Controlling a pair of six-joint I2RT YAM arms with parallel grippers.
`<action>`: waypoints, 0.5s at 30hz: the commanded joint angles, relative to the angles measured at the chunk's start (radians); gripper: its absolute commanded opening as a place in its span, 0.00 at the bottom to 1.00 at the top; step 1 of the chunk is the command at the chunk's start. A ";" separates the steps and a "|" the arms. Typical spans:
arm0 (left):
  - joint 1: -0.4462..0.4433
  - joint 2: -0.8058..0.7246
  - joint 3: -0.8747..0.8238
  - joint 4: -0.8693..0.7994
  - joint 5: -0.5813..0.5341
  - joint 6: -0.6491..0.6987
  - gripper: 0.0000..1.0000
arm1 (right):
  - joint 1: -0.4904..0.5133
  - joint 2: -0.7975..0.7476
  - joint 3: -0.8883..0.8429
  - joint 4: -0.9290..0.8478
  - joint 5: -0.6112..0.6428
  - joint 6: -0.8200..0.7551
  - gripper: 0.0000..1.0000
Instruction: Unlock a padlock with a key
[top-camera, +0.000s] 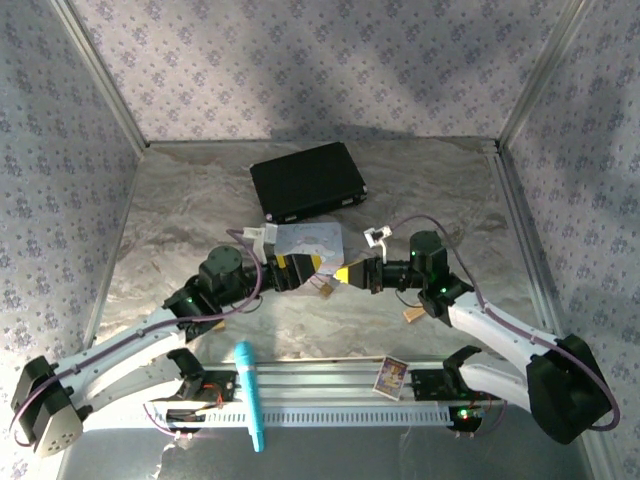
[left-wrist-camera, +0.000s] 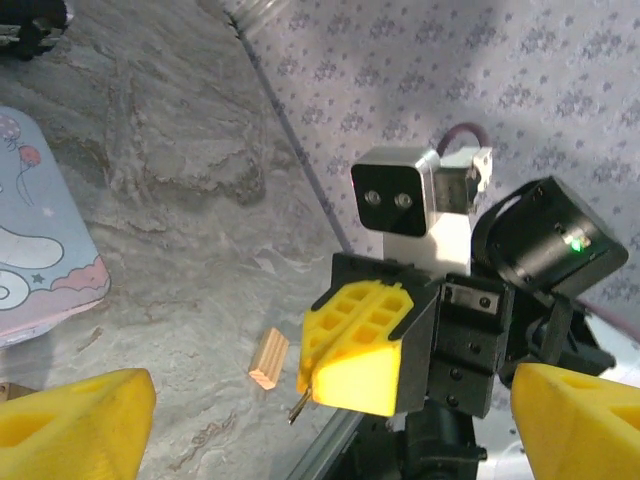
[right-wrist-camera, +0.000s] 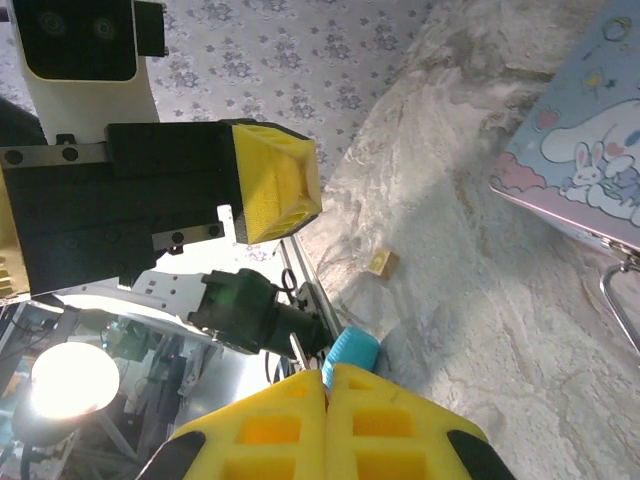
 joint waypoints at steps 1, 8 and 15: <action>-0.015 0.032 -0.025 0.045 -0.082 -0.055 0.91 | -0.008 -0.022 -0.001 -0.022 0.053 0.010 0.00; -0.261 0.125 -0.136 0.106 -0.690 -0.288 0.79 | -0.043 -0.064 -0.001 -0.294 0.363 0.001 0.00; -0.351 0.279 -0.059 -0.098 -0.937 -0.536 0.67 | -0.045 -0.077 -0.052 -0.293 0.394 0.021 0.00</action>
